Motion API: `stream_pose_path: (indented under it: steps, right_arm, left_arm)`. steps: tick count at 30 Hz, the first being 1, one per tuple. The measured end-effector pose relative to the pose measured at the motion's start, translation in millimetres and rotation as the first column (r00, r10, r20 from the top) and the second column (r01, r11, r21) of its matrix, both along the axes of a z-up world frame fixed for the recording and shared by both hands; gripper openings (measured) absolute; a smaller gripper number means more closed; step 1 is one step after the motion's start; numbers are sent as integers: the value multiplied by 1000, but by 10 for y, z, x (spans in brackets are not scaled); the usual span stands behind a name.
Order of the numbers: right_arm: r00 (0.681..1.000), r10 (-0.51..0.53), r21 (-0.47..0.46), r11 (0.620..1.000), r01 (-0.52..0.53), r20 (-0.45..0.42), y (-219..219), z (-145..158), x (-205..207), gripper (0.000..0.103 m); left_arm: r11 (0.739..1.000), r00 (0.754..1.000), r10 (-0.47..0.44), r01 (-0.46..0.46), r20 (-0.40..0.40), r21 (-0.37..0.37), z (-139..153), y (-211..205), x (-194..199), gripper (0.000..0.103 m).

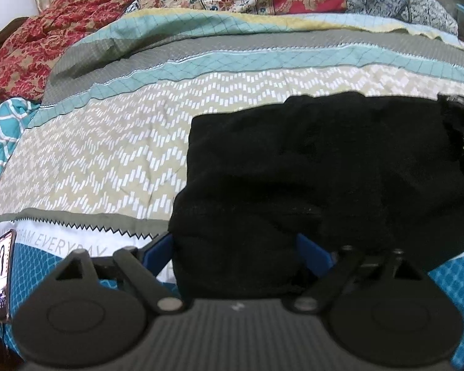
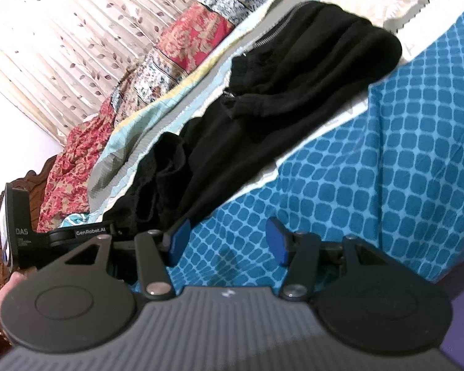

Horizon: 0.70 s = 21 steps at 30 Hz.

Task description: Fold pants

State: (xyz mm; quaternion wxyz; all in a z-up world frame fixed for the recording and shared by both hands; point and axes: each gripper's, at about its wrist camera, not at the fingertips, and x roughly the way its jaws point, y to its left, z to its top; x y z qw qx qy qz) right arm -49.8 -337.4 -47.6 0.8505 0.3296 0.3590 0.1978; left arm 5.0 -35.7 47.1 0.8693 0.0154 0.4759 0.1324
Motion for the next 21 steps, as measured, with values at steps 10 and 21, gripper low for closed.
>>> stream_pose_path:
  steps: [10,21]
  right_arm:
    - [996,-86,-18,996,86,32,-278,15,-22,58]
    - [912,-389,-45,917,397,134,-1088,138,334,63]
  left_arm:
    - [988,993,-102,108,59,-109,307,-376,151,84]
    - [901,940,-335,342,72,-266,481,-1312,817,58]
